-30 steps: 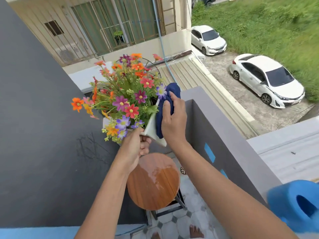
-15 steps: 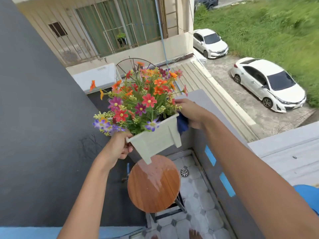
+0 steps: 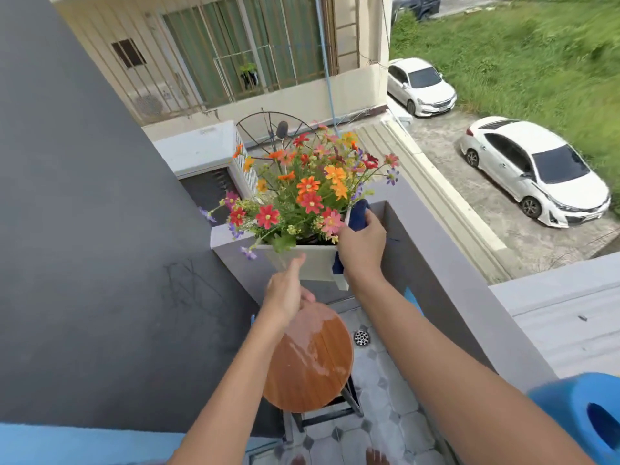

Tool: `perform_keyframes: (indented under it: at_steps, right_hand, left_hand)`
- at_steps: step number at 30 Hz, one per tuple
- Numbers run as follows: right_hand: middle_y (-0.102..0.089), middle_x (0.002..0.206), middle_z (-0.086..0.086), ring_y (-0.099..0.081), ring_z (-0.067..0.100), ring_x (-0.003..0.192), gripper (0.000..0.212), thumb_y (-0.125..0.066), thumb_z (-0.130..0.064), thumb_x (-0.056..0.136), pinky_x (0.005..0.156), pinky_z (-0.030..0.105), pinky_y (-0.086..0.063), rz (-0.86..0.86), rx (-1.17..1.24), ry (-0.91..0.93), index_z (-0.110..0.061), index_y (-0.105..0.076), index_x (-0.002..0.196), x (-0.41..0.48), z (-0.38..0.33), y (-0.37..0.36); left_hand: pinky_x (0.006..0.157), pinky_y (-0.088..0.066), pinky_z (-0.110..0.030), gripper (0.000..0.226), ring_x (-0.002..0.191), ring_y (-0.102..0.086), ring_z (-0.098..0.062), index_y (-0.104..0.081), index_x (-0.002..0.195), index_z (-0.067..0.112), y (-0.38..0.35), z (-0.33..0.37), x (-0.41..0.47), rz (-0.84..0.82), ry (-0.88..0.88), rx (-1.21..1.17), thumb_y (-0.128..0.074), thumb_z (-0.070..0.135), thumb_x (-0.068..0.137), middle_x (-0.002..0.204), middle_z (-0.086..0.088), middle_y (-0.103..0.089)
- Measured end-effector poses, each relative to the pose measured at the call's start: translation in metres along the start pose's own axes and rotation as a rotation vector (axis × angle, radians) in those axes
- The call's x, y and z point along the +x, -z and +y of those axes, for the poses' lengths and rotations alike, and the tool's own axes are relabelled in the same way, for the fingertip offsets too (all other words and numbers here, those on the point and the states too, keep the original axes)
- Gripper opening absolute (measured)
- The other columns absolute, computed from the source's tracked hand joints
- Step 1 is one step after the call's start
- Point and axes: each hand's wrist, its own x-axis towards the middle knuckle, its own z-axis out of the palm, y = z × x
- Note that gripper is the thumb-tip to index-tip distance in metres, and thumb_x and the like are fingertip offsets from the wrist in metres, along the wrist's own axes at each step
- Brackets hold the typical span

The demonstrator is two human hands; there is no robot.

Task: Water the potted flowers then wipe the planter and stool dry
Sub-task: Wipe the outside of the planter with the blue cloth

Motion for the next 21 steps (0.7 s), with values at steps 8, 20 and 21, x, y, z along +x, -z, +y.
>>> perform_keyframes:
  at_steps: [8,20,21]
  right_hand:
    - [-0.049,0.106,0.002,-0.045,0.016,0.089,0.05,-0.063,-0.04,0.069,0.082,0.032,-0.039,-0.087,-0.079,0.068,-0.018,-0.052,0.113,-0.028,0.028,-0.009]
    - [-0.044,0.11,0.006,-0.046,0.017,0.1,0.04,-0.052,-0.005,0.096,0.092,0.029,-0.04,0.004,-0.208,0.362,-0.003,-0.053,0.136,0.026,0.008,0.005]
    - [-0.044,0.11,0.005,-0.046,0.016,0.101,0.041,-0.053,-0.003,0.096,0.091,0.024,-0.038,0.002,-0.226,0.413,-0.002,-0.053,0.136,0.02,0.015,0.005]
  left_hand:
    - [0.038,-0.031,-0.019,0.041,0.049,-0.039,-0.014,-0.055,0.127,0.011,-0.007,0.006,0.0,-0.084,0.052,-0.249,-0.036,0.037,0.101,0.063,-0.002,-0.049]
    - [0.034,-0.023,-0.02,0.028,0.035,-0.03,-0.008,-0.051,0.083,0.009,0.018,0.02,-0.024,-0.18,0.047,-0.508,-0.032,0.015,0.103,0.059,-0.009,-0.046]
    - [0.034,-0.023,-0.02,0.027,0.035,-0.03,-0.008,-0.051,0.082,0.008,0.02,0.022,-0.023,-0.184,0.048,-0.54,-0.033,0.013,0.102,0.059,-0.009,-0.047]
